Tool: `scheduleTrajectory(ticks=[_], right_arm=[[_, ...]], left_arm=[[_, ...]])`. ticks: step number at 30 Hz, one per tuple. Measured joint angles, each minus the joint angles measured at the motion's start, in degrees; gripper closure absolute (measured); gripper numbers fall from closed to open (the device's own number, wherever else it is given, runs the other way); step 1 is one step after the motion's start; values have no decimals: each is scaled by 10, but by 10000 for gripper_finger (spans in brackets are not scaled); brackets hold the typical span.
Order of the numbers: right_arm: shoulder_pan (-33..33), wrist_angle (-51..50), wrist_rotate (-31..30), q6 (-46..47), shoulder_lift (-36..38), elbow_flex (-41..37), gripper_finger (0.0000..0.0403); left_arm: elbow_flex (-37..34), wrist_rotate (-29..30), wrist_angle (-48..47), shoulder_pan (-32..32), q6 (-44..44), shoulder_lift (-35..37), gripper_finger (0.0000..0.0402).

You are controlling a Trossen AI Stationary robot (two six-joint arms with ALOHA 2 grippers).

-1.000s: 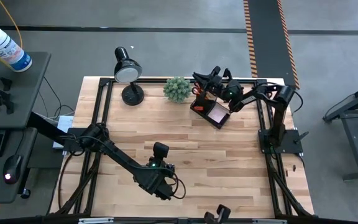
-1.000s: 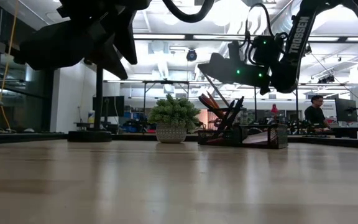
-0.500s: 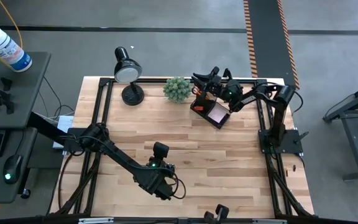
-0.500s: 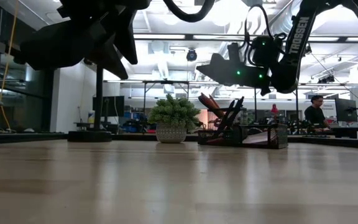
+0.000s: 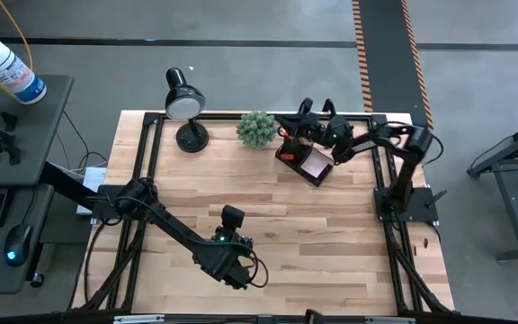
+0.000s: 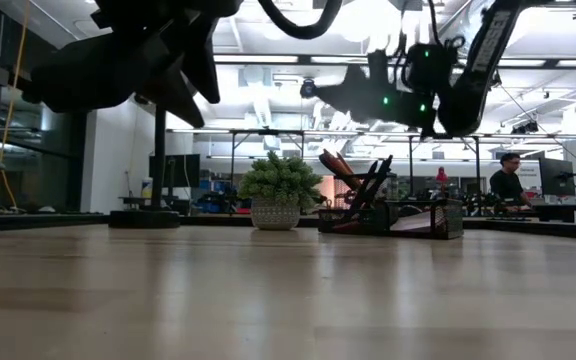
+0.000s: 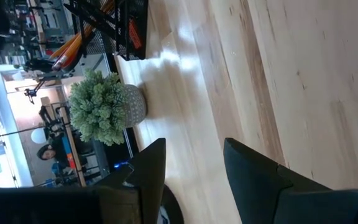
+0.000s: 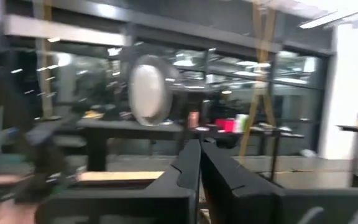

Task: Pick and place office supplies into organizer
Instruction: Return to Home Position

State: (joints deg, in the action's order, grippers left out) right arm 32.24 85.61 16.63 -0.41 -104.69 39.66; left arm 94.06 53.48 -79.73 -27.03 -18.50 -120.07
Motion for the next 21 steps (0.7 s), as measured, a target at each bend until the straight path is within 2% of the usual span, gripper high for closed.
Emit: scheduleTrajectory(ticks=[6,11,17,21], right_arm=[[-30,-189,54,-33,108,0,401],[-75,-377,68,-128,209,0,402],[-139,-568,62,-197,315,-12,402],[-176,-651,31,-210,376,-42,402]], left_arm=[[0,30,-29,2,-5,0,252],[0,49,-48,21,-19,0,252],[0,75,-37,54,-14,0,252],[0,90,20,78,25,0,252]])
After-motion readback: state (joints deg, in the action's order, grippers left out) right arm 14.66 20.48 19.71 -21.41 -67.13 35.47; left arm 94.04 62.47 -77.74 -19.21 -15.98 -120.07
